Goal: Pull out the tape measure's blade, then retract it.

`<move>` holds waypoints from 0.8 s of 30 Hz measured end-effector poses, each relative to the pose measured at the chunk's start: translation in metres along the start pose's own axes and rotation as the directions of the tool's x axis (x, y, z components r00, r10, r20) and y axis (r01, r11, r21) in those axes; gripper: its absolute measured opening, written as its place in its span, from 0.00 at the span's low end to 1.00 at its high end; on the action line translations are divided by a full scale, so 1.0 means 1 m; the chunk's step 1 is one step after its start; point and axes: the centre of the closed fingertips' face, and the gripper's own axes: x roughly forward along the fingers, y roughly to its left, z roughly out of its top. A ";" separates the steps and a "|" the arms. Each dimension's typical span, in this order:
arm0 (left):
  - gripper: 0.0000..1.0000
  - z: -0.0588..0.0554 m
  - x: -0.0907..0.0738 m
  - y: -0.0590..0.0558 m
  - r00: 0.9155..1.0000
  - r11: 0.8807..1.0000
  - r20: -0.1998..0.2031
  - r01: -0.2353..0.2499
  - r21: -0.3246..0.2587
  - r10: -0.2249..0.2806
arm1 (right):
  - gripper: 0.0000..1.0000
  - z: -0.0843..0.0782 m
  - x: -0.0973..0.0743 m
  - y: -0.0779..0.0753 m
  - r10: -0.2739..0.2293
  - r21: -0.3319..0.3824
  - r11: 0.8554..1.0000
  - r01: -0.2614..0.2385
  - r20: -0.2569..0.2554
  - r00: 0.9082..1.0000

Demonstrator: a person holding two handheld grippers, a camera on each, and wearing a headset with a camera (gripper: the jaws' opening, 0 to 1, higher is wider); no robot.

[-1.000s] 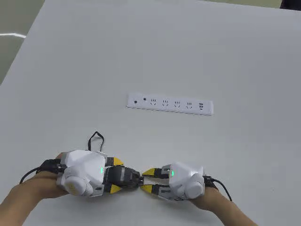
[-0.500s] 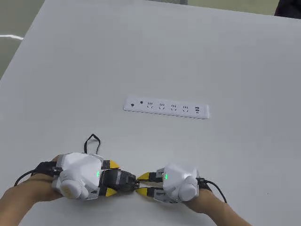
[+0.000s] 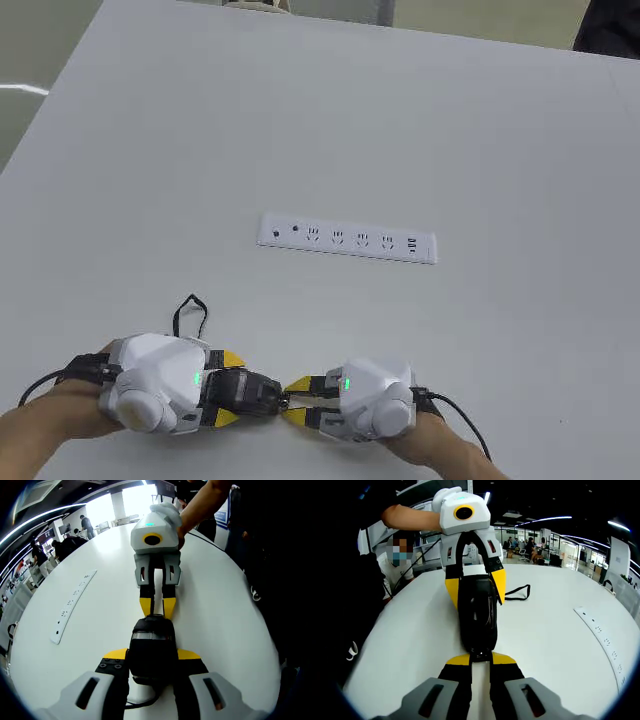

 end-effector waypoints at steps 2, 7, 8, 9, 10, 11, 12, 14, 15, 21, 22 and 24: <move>0.30 0.000 0.000 0.000 1.000 1.000 0.002 -0.001 -0.004 0.001 | 0.10 0.000 -0.001 0.000 0.000 0.003 1.000 0.000 0.001 1.000; 0.30 0.000 0.000 0.000 1.000 1.000 0.001 -0.002 -0.005 0.002 | 0.10 -0.001 -0.002 0.000 0.002 0.006 1.000 -0.002 0.001 1.000; 0.30 0.000 0.000 0.000 1.000 1.000 0.001 -0.003 -0.005 0.003 | 0.10 -0.001 -0.002 0.000 0.000 0.004 1.000 0.000 0.002 1.000; 0.30 0.000 0.000 0.000 1.000 1.000 -0.001 -0.004 -0.004 0.004 | 0.10 -0.001 -0.002 0.000 0.000 0.007 1.000 0.000 0.004 1.000; 0.29 0.000 0.000 0.000 1.000 1.000 -0.002 -0.004 -0.003 0.004 | 0.10 -0.002 -0.002 0.000 0.001 0.012 1.000 -0.001 0.007 1.000; 0.29 0.001 0.000 0.000 1.000 1.000 -0.003 -0.004 -0.002 0.004 | 0.10 -0.003 -0.003 0.000 0.001 0.013 1.000 -0.001 0.008 1.000; 0.30 0.001 0.001 0.000 1.000 1.000 -0.003 -0.003 -0.003 0.003 | 0.10 -0.004 -0.004 0.001 0.000 0.015 1.000 0.000 0.008 1.000; 0.30 0.003 0.000 -0.001 1.000 1.000 -0.003 -0.001 -0.004 0.001 | 0.10 -0.005 -0.006 0.001 -0.001 0.013 1.000 0.001 0.005 1.000; 0.30 0.003 0.000 -0.001 1.000 1.000 -0.003 -0.001 -0.004 0.001 | 0.10 -0.006 -0.008 0.000 -0.001 0.012 1.000 0.001 0.004 1.000; 0.30 0.002 0.000 -0.001 1.000 1.000 -0.005 -0.003 -0.005 0.003 | 0.10 -0.011 -0.015 0.000 -0.003 0.013 1.000 0.003 0.010 1.000; 0.30 0.001 0.001 -0.001 1.000 1.000 -0.005 -0.003 -0.006 0.003 | 0.10 -0.013 -0.016 0.000 -0.003 0.010 1.000 0.003 0.010 1.000; 0.30 0.000 0.001 -0.001 1.000 1.000 -0.006 -0.003 -0.007 0.003 | 0.10 -0.014 -0.018 0.000 -0.003 0.007 1.000 0.003 0.009 1.000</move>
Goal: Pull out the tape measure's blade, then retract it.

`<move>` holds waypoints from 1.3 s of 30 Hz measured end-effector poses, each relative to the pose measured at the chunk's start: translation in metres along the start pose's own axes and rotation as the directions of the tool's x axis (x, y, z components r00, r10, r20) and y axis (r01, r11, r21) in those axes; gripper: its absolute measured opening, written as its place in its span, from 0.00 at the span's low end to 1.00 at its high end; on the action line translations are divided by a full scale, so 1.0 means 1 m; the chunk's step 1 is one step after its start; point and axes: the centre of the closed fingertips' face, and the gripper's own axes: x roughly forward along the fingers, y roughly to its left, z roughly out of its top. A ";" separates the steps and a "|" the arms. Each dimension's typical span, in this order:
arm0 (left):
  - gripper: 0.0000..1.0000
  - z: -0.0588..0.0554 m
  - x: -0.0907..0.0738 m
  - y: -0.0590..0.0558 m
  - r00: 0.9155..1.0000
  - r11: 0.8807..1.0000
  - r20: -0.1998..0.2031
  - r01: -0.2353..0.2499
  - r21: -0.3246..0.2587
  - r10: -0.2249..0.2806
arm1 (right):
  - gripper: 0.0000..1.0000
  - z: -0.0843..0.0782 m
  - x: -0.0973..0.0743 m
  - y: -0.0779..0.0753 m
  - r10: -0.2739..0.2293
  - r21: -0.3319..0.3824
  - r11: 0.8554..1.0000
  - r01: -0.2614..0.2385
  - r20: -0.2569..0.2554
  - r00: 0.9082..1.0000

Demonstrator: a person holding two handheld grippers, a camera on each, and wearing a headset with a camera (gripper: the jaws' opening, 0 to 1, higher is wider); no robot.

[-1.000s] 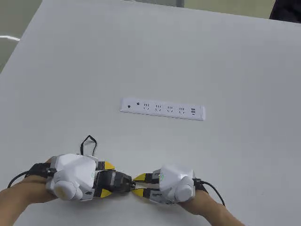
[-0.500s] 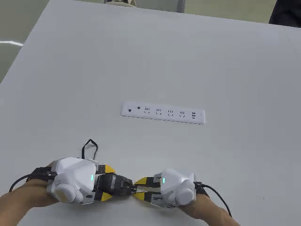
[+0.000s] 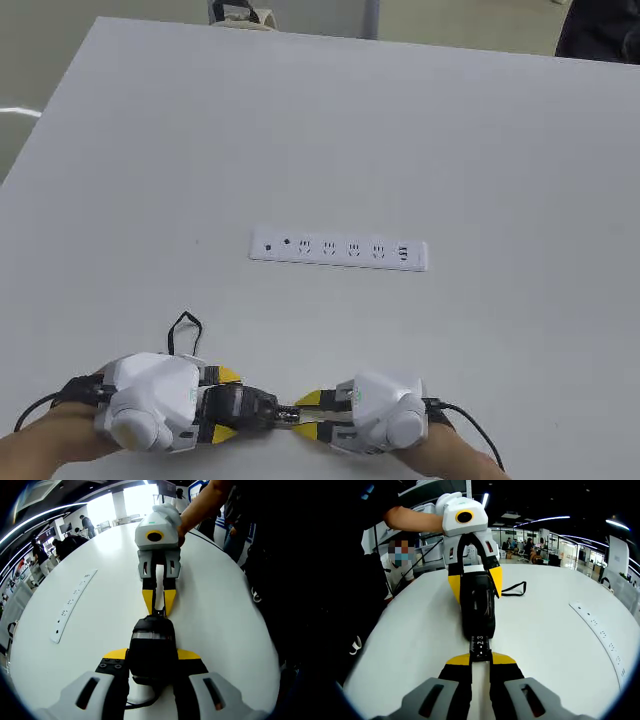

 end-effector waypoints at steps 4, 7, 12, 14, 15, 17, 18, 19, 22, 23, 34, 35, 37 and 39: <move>0.30 0.000 0.000 0.000 1.000 1.000 -0.002 0.000 -0.003 0.000 | 0.10 -0.003 -0.004 -0.001 0.001 -0.022 1.000 -0.001 -0.003 1.000; 0.30 -0.001 0.000 0.000 1.000 1.000 -0.003 -0.001 -0.005 0.001 | 0.10 -0.006 -0.008 -0.001 0.002 -0.022 1.000 -0.002 -0.004 1.000; 0.29 0.000 0.000 0.000 1.000 1.000 -0.007 -0.002 -0.003 0.002 | 0.10 -0.011 -0.015 -0.002 -0.001 -0.022 1.000 0.001 -0.011 1.000; 0.29 -0.001 0.001 0.000 1.000 1.000 -0.008 -0.002 -0.003 0.002 | 0.10 -0.012 -0.018 -0.002 -0.001 -0.020 1.000 0.001 -0.012 1.000; 0.29 -0.001 0.001 0.000 1.000 1.000 -0.009 -0.002 -0.004 0.002 | 0.10 -0.013 -0.019 -0.002 -0.001 -0.019 1.000 0.001 -0.012 1.000; 0.29 -0.001 0.001 0.000 1.000 1.000 -0.007 -0.003 -0.007 0.003 | 0.10 -0.014 -0.022 -0.002 -0.003 -0.014 1.000 0.003 -0.010 1.000; 0.29 -0.001 0.001 0.000 1.000 1.000 -0.007 -0.004 -0.010 0.004 | 0.10 -0.015 -0.024 -0.002 -0.004 -0.018 1.000 0.004 -0.010 1.000; 0.29 -0.001 0.001 0.001 1.000 1.000 -0.009 -0.005 -0.010 0.005 | 0.10 -0.016 -0.025 -0.003 -0.005 -0.019 1.000 0.005 -0.011 1.000; 0.29 -0.003 0.001 0.001 1.000 1.000 -0.010 -0.006 -0.015 0.006 | 0.10 -0.017 -0.028 -0.003 -0.004 -0.023 1.000 0.004 -0.012 1.000; 0.29 -0.003 0.001 0.001 1.000 1.000 -0.010 -0.006 -0.016 0.006 | 0.10 -0.017 -0.030 -0.004 -0.003 -0.023 1.000 0.003 -0.012 1.000; 0.29 -0.003 0.001 0.002 1.000 1.000 -0.008 -0.015 -0.025 0.014 | 0.10 -0.026 -0.047 -0.006 -0.005 -0.015 1.000 0.004 -0.020 1.000; 0.29 -0.003 0.001 0.002 1.000 1.000 -0.009 -0.015 -0.024 0.015 | 0.10 -0.027 -0.048 -0.006 -0.005 -0.016 1.000 0.005 -0.021 1.000; 0.29 -0.003 0.001 0.002 1.000 1.000 -0.011 -0.016 -0.024 0.016 | 0.10 -0.030 -0.053 -0.006 -0.006 -0.015 1.000 0.006 -0.024 1.000; 0.29 -0.002 0.001 0.002 1.000 1.000 -0.012 -0.017 -0.023 0.017 | 0.10 -0.032 -0.057 -0.006 -0.007 -0.015 1.000 0.007 -0.027 1.000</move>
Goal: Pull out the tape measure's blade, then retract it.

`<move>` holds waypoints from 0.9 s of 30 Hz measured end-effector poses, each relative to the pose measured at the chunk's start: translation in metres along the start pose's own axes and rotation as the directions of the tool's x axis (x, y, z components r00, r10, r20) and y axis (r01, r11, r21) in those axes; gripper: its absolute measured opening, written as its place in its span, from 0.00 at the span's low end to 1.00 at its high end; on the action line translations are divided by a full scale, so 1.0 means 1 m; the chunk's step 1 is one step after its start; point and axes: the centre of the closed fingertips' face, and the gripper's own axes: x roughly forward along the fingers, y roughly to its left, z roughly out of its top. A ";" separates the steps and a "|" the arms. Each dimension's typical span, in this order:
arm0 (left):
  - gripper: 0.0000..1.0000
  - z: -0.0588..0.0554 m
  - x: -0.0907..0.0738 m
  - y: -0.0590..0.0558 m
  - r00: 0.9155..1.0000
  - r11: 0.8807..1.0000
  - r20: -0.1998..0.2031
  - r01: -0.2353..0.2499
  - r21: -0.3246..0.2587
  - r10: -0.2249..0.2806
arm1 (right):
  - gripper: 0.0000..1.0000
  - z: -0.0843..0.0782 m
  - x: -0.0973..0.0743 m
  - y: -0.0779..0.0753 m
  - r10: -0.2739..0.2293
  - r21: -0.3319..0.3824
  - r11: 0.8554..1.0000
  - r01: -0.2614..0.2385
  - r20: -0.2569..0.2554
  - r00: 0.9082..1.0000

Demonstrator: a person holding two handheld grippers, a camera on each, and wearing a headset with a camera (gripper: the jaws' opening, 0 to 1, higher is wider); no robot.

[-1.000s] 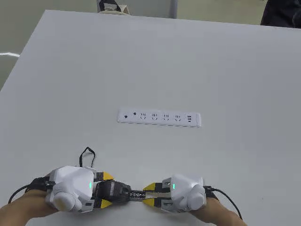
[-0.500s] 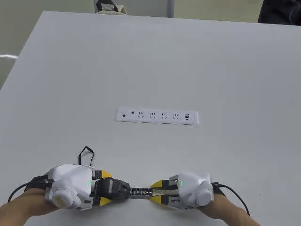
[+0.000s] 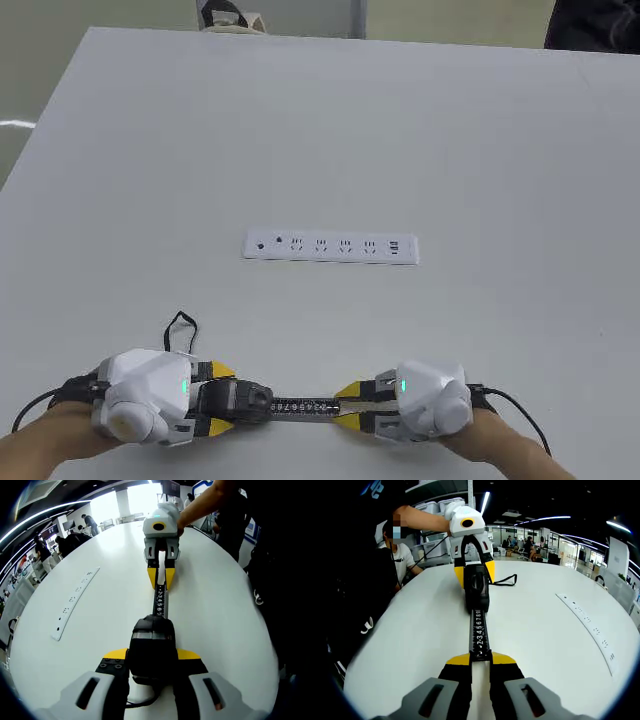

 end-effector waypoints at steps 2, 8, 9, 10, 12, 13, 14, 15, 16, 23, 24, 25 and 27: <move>0.29 -0.001 0.000 0.000 1.000 1.000 -0.002 0.000 0.001 0.000 | 0.10 -0.002 -0.004 0.000 -0.001 0.001 1.000 0.001 -0.003 1.000; 0.29 0.001 0.000 0.000 1.000 1.000 -0.005 0.000 0.001 0.000 | 0.10 -0.010 -0.017 -0.001 -0.007 0.006 1.000 0.007 -0.010 1.000; 0.29 0.001 0.000 0.000 1.000 1.000 -0.005 0.000 0.000 0.000 | 0.10 -0.012 -0.019 -0.001 -0.007 0.007 1.000 0.008 -0.012 1.000; 0.29 0.001 0.000 0.000 1.000 1.000 -0.005 0.000 -0.001 0.000 | 0.10 -0.013 -0.021 -0.002 -0.008 0.010 1.000 0.008 -0.013 1.000; 0.29 0.002 -0.001 -0.001 1.000 1.000 -0.006 0.000 0.000 0.000 | 0.10 -0.016 -0.025 -0.002 -0.008 0.011 1.000 0.009 -0.014 1.000; 0.29 0.003 -0.001 -0.001 1.000 1.000 -0.006 0.000 -0.001 0.000 | 0.10 -0.017 -0.027 -0.002 -0.009 0.011 1.000 0.009 -0.016 1.000; 0.29 0.003 -0.001 -0.001 1.000 1.000 -0.007 0.000 0.000 0.000 | 0.10 -0.019 -0.030 -0.002 -0.011 0.015 1.000 0.011 -0.017 1.000; 0.29 0.003 -0.001 -0.001 1.000 1.000 -0.007 0.000 0.000 0.000 | 0.10 -0.020 -0.031 -0.002 -0.011 0.016 1.000 0.011 -0.018 1.000; 0.29 0.003 -0.001 -0.001 1.000 1.000 -0.007 0.000 0.000 0.000 | 0.10 -0.021 -0.033 -0.002 -0.011 0.018 1.000 0.012 -0.020 1.000; 0.29 0.002 -0.001 -0.001 1.000 1.000 -0.010 -0.001 0.000 0.001 | 0.10 -0.029 -0.046 -0.002 -0.016 0.032 0.999 0.017 -0.027 0.999; 0.29 0.002 0.000 -0.001 1.000 1.000 -0.009 -0.002 -0.001 0.002 | 0.10 -0.031 -0.048 -0.002 -0.018 0.028 0.999 0.019 -0.030 0.999; 0.29 0.002 0.000 -0.001 1.000 1.000 -0.010 -0.002 0.000 0.002 | 0.10 -0.032 -0.049 -0.003 -0.019 0.031 0.999 0.020 -0.032 0.999; 0.29 0.000 0.000 0.000 1.000 1.000 -0.012 -0.002 0.001 0.002 | 0.10 -0.035 -0.053 -0.003 -0.020 0.031 0.999 0.022 -0.036 0.999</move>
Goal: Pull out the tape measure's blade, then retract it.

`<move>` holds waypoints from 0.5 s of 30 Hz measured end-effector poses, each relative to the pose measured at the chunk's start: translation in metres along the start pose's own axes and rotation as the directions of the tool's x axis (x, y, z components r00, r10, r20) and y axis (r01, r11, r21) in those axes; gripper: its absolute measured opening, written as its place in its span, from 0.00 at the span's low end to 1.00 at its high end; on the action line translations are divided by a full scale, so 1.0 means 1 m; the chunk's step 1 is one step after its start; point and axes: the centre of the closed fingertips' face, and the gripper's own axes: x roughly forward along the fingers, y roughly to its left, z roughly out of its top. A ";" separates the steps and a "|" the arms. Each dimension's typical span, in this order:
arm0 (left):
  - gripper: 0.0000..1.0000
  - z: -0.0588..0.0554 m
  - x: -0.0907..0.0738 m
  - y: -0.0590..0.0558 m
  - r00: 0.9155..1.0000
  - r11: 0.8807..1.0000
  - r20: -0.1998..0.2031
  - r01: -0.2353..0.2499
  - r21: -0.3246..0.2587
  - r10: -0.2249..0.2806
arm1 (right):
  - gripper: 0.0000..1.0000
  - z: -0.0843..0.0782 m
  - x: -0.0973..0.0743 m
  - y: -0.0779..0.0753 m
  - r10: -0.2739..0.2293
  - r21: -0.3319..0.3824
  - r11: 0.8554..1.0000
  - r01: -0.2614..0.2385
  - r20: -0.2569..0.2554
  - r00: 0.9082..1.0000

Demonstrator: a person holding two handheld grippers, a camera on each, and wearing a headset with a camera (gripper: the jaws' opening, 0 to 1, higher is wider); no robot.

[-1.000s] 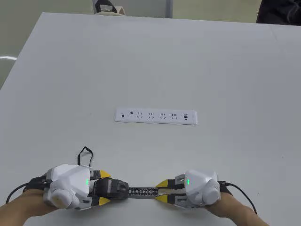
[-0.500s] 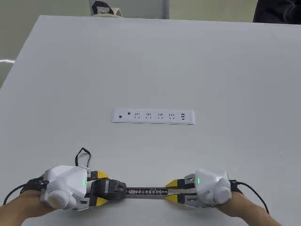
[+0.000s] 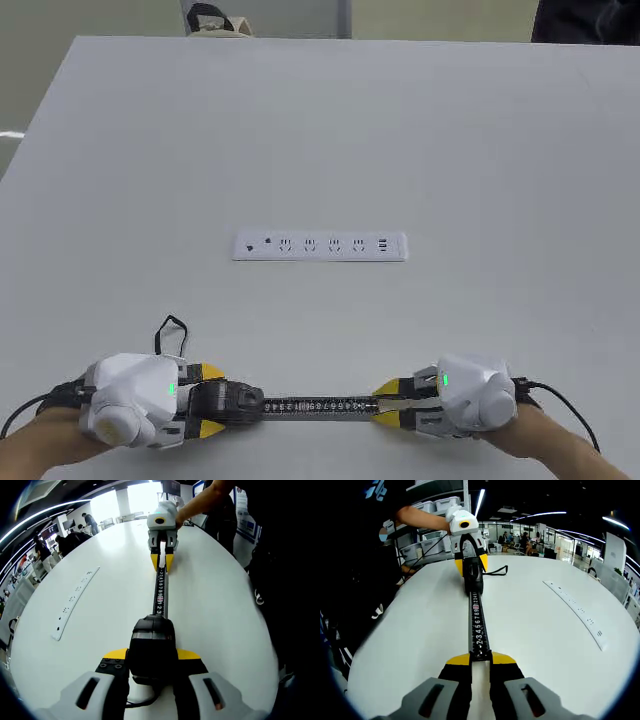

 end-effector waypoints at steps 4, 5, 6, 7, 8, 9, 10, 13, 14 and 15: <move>0.29 -0.001 0.000 0.000 1.000 1.000 0.000 0.000 0.000 0.000 | 0.10 -0.004 -0.006 0.001 0.000 0.000 1.000 0.000 -0.004 1.000; 0.29 -0.001 0.000 0.000 1.000 1.000 -0.001 0.000 0.001 0.000 | 0.10 -0.005 -0.008 0.001 -0.001 -0.001 1.000 0.001 -0.005 1.000; 0.29 -0.001 0.000 0.000 1.000 1.000 -0.001 0.001 0.001 -0.001 | 0.10 -0.006 -0.009 0.001 -0.001 0.000 1.000 0.001 -0.005 1.000; 0.29 0.000 0.000 0.000 1.000 1.000 -0.002 0.001 0.002 -0.001 | 0.10 -0.007 -0.011 0.001 -0.001 0.001 1.000 0.001 -0.006 1.000; 0.29 0.001 0.000 0.000 1.000 1.000 -0.002 0.001 0.002 -0.001 | 0.10 -0.008 -0.013 0.001 -0.002 0.001 1.000 0.002 -0.006 1.000; 0.29 0.001 0.000 0.000 1.000 1.000 -0.002 0.001 0.002 -0.001 | 0.10 -0.009 -0.014 0.001 -0.003 0.002 1.000 0.003 -0.007 1.000; 0.29 0.001 0.000 0.000 1.000 1.000 -0.003 0.002 0.002 -0.002 | 0.10 -0.011 -0.017 0.001 -0.005 0.003 1.000 0.005 -0.010 1.000; 0.29 0.002 0.000 0.000 1.000 1.000 -0.004 0.002 0.003 -0.002 | 0.10 -0.015 -0.022 0.000 -0.009 0.005 1.000 0.009 -0.016 1.000; 0.29 0.001 0.000 0.000 1.000 1.000 -0.004 0.002 0.003 -0.002 | 0.10 -0.017 -0.024 0.000 -0.011 0.005 1.000 0.011 -0.019 1.000; 0.29 0.001 0.000 0.000 1.000 1.000 -0.005 0.002 0.003 -0.002 | 0.10 -0.019 -0.026 0.000 -0.012 0.007 1.000 0.012 -0.021 1.000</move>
